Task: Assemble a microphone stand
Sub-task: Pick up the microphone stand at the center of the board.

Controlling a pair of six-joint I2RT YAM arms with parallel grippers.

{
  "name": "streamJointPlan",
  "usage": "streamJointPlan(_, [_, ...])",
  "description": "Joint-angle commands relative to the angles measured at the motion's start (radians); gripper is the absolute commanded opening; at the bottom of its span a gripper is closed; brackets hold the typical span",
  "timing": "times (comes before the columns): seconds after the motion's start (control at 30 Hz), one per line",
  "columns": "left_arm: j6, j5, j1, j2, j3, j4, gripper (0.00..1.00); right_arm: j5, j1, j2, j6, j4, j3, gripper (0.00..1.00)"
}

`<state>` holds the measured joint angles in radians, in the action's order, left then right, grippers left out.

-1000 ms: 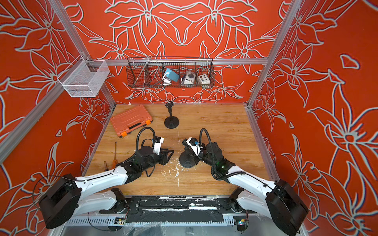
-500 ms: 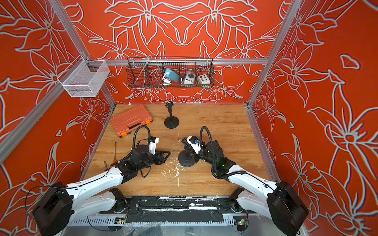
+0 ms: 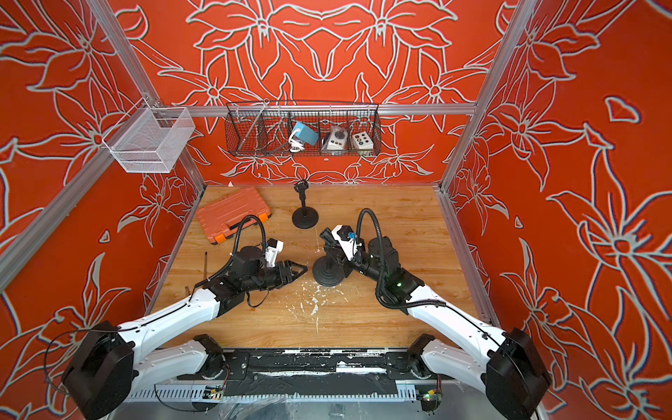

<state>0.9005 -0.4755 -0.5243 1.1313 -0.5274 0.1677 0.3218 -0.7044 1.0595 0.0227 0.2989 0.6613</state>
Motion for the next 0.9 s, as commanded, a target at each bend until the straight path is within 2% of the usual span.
streamJointPlan(0.0, [0.072,-0.099,0.009,0.027,-0.036,0.003,0.61,-0.005,0.006,0.006,0.031,-0.002,0.085,0.0])
streamJointPlan(0.17, [0.125,-0.147,0.015,0.056,-0.063,0.059,0.62,-0.001,0.006,0.029,0.034,-0.059,0.163,0.0])
streamJointPlan(0.7, [0.254,-0.253,0.035,0.137,-0.121,0.073,0.64,0.008,0.008,0.075,0.038,-0.087,0.29,0.0])
streamJointPlan(0.87, [0.263,-0.244,0.036,0.12,-0.123,0.06,0.64,0.011,0.008,0.086,0.032,-0.096,0.323,0.0])
